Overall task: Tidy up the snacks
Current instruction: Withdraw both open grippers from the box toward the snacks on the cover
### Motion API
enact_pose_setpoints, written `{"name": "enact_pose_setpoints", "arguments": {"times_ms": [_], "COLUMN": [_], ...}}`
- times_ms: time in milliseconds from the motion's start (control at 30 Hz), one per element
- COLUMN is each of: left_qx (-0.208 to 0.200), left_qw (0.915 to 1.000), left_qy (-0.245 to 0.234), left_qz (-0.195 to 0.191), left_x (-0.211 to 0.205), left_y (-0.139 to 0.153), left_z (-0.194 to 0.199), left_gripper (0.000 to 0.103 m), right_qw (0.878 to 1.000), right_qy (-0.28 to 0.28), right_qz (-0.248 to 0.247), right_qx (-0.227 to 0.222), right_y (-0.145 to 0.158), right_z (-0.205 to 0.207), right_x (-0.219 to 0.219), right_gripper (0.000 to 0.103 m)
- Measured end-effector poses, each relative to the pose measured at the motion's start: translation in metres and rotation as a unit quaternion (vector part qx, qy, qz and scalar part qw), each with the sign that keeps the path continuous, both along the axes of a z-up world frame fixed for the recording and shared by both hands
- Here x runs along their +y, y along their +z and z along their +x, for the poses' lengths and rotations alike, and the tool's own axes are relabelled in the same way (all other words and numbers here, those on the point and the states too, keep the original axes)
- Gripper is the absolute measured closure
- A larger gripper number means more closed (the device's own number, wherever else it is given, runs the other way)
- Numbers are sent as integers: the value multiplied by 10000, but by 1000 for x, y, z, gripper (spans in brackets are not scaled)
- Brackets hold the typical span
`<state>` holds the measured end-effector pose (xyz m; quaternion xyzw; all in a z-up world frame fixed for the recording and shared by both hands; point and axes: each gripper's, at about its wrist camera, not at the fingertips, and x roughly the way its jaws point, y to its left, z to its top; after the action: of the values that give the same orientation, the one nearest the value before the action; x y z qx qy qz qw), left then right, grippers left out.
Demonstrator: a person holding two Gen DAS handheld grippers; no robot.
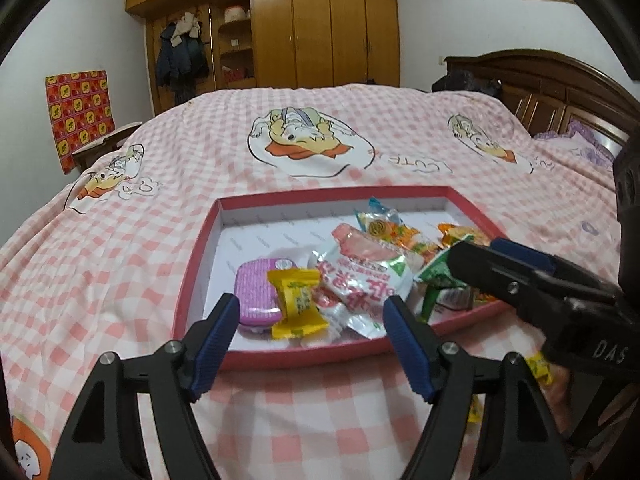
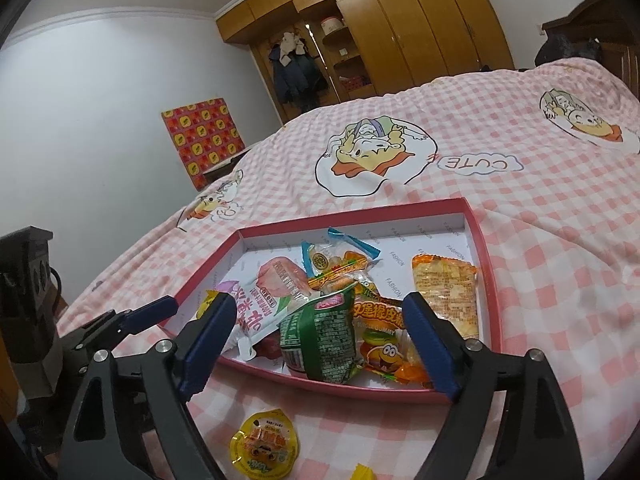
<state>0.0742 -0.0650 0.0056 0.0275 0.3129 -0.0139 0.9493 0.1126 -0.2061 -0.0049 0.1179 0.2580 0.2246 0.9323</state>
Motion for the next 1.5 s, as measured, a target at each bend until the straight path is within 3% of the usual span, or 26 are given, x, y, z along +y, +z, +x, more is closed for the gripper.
{"name": "enact_pose_setpoints", "arguments": {"times_ms": [267,467,700,1333,1500], "left_qx": [64,150,182,443,677], "left_qw": [9998,9990,9988,9977,9964], "left_qy": [24,54,-47,-417,-351], "left_qz": [-166,-425,-460,-312,-362], "left_x": [5,11,7,-20,-20], "left_y": [17,28,35,24,17], "left_z": [-18,-32,-50,-87,-97], "left_gripper": [25,25,24,21,21], "right_qw": [9992,9999,9999,9982,9965], "right_qy": [-16,-89,-141,-91,-192], "right_qz": [-343,-82,57,-343,-404], "right_qx": [-180,-55,69,479,701], "right_y": [21,22,23,7,0], "right_z": [-18,-27,-38,-71,-80], "right_x": [5,-3,-14,-22,-33], "right_gripper": [16,11,11,11,11]}}
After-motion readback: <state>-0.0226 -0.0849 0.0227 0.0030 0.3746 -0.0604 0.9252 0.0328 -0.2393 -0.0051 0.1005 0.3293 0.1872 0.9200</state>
